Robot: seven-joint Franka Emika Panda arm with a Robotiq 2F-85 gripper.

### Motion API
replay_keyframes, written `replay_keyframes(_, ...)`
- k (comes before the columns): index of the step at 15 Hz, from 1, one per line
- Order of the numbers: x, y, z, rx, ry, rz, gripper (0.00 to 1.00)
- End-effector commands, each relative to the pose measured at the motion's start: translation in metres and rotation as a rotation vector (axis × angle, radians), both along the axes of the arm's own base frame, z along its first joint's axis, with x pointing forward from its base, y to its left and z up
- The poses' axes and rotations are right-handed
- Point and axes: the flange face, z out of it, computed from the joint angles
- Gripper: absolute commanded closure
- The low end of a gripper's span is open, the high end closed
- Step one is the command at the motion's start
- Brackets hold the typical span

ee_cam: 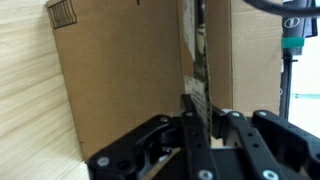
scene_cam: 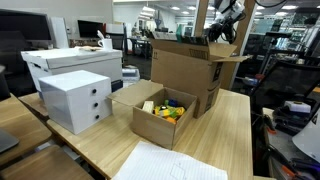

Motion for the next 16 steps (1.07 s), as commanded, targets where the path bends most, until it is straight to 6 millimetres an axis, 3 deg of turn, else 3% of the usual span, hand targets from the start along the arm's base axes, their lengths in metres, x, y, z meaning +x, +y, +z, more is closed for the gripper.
replay_keyframes(1, -0.008, -0.006, -0.027, 0.140, 0.009, -0.063, 0.96)
replay_keyframes(7, -0.016, -0.024, -0.051, 0.343, -0.019, -0.098, 0.96)
replay_keyframes(16, -0.014, -0.035, -0.073, 0.570, -0.069, -0.089, 0.96)
